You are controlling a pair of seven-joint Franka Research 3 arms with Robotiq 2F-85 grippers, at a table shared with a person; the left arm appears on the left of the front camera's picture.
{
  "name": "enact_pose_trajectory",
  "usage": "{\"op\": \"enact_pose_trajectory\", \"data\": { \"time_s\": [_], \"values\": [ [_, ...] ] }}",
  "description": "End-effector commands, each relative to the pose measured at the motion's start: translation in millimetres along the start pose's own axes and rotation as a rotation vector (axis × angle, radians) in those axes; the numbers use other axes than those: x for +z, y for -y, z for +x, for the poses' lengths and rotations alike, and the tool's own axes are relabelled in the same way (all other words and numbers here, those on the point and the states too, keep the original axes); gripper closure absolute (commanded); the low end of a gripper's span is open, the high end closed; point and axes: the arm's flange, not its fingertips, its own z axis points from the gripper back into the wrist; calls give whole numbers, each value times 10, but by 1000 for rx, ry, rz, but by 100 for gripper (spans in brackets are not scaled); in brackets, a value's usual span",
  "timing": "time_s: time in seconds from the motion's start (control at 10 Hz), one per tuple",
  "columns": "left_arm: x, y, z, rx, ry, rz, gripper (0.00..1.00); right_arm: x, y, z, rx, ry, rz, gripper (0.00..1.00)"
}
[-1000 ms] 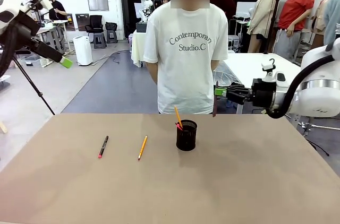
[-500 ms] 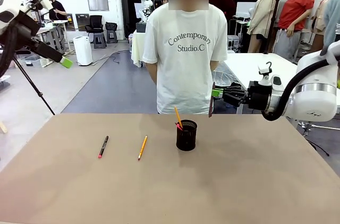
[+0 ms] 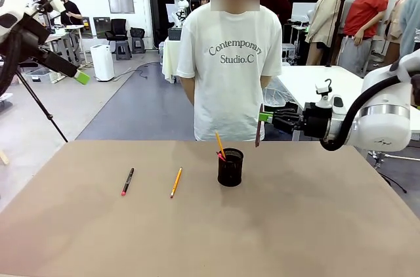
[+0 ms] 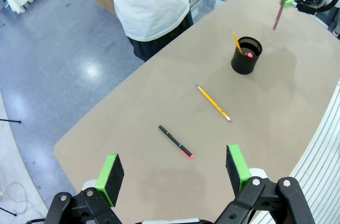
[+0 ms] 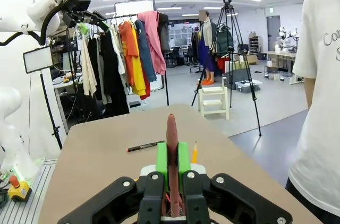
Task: Place the pens into the pen holder.
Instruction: Pick up a writing instrument from the table and place it into the Pen holder.
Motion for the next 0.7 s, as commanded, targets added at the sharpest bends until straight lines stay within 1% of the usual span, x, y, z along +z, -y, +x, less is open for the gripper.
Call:
{"op": "enact_pose_trajectory", "data": {
  "time_s": [0.0, 0.2, 0.4, 0.6],
  "values": [
    [19, -2, 5, -5, 4, -3, 0, -215, 128, -66, -26, 10, 26, 100],
    [19, -2, 5, -5, 4, -3, 0, -370, 214, -163, -34, 3, 49, 100],
    [19, -2, 5, -5, 4, -3, 0, -482, 249, -282, -37, 21, 59, 100],
    [19, -2, 5, -5, 4, -3, 0, -586, 321, -376, -56, 1, 74, 100]
  ]
}}
